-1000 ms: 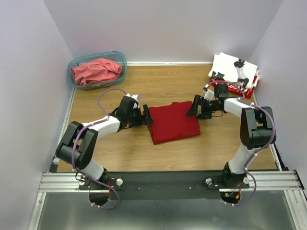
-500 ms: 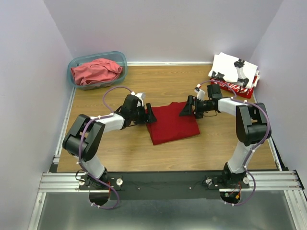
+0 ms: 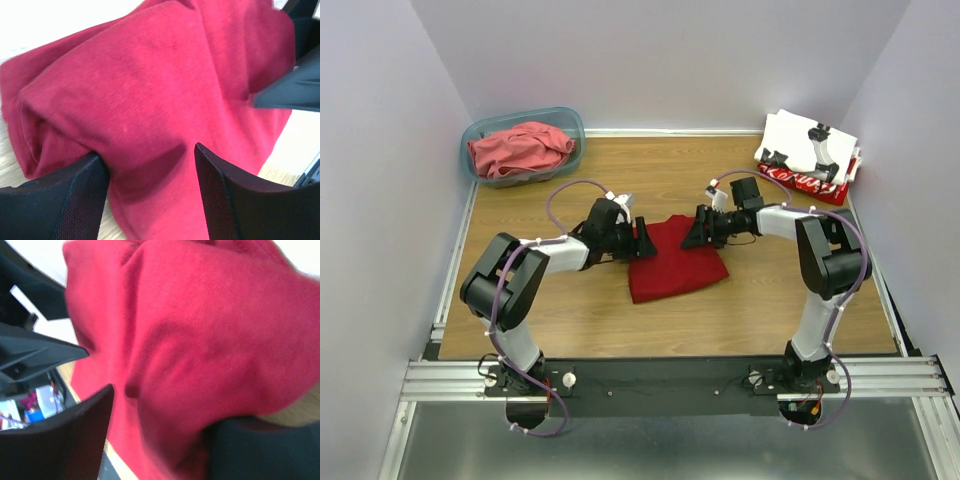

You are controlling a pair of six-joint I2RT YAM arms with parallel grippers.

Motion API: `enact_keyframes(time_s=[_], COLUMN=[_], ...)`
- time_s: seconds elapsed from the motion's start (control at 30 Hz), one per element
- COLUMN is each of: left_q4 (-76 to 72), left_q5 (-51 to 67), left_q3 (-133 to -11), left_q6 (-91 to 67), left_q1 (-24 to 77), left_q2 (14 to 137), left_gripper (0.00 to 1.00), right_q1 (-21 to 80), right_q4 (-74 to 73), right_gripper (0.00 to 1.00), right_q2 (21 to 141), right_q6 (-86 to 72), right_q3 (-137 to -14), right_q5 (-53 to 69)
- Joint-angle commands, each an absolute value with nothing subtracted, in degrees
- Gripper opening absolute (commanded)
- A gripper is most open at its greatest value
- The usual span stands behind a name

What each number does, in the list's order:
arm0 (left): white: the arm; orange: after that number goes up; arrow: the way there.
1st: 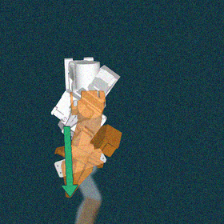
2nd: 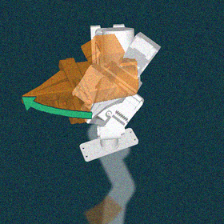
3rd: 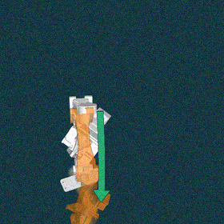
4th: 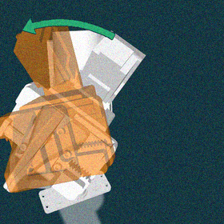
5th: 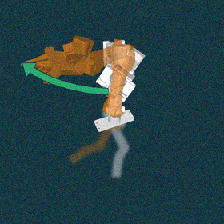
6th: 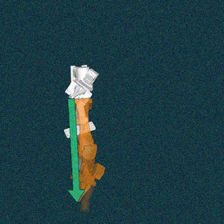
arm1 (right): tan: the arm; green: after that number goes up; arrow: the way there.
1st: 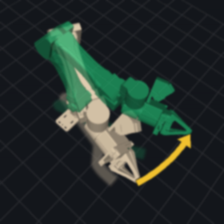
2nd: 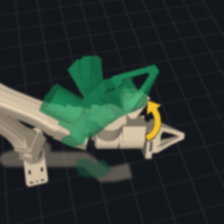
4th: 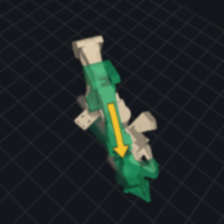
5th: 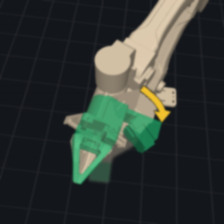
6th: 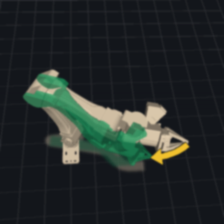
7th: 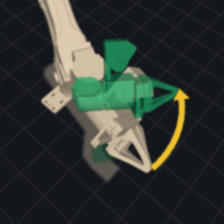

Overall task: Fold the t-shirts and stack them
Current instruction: Fold the tshirt, then neatly place the folded tshirt to the corner

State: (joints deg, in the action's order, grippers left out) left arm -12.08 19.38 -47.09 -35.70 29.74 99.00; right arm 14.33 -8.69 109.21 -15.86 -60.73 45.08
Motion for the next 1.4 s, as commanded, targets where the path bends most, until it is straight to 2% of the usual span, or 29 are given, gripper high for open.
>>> enact_keyframes(time_s=[0.0,0.03,0.1,0.13,0.17,0.23,0.47,0.7,1.0,1.37], left_q4=[-12.39,-12.57,-13.00,-13.01,-13.01,-12.31,-6.34,-0.09,4.92,7.29], left_q5=[21.36,21.36,21.71,21.80,21.71,21.36,20.04,19.25,18.63,17.31], left_q3=[-47.64,-47.64,-47.81,-47.99,-48.16,-49.21,-53.08,-53.00,-46.59,-37.00], left_q6=[-36.12,-36.21,-36.39,-36.47,-36.30,-36.04,-34.28,-30.94,-30.15,-33.31], left_q1=[30.59,30.59,30.67,30.67,30.67,30.50,28.83,26.11,24.44,23.38], left_q2=[100.55,100.72,100.72,100.64,100.46,99.76,95.02,85.98,75.95,64.43], left_gripper=[0.72,0.72,0.73,0.75,0.79,0.83,0.96,0.98,0.98,0.98], right_q1=[16.08,16.08,16.08,16.08,16.08,16.08,16.08,15.91,14.94,11.87], right_q4=[-11.34,-11.34,-11.34,-11.34,-11.34,-11.51,-16.86,-29.15,-42.18,-51.85], right_gripper=[0.61,0.52,0.41,0.22,0.12,0.01,0.01,0.01,0.00,0.01], right_q2=[113.55,113.73,114.17,114.34,114.26,113.73,109.08,107.22,118.20,133.66], right_q6=[-16.17,-16.43,-16.52,-16.78,-16.96,-17.40,-17.49,-13.72,-7.83,-4.57], right_q3=[-59.59,-59.76,-60.20,-60.21,-60.29,-60.55,-65.38,-77.22,-99.03,-125.75], right_q5=[41.22,41.22,41.74,41.92,41.66,40.44,33.32,21.56,7.23,-1.65])
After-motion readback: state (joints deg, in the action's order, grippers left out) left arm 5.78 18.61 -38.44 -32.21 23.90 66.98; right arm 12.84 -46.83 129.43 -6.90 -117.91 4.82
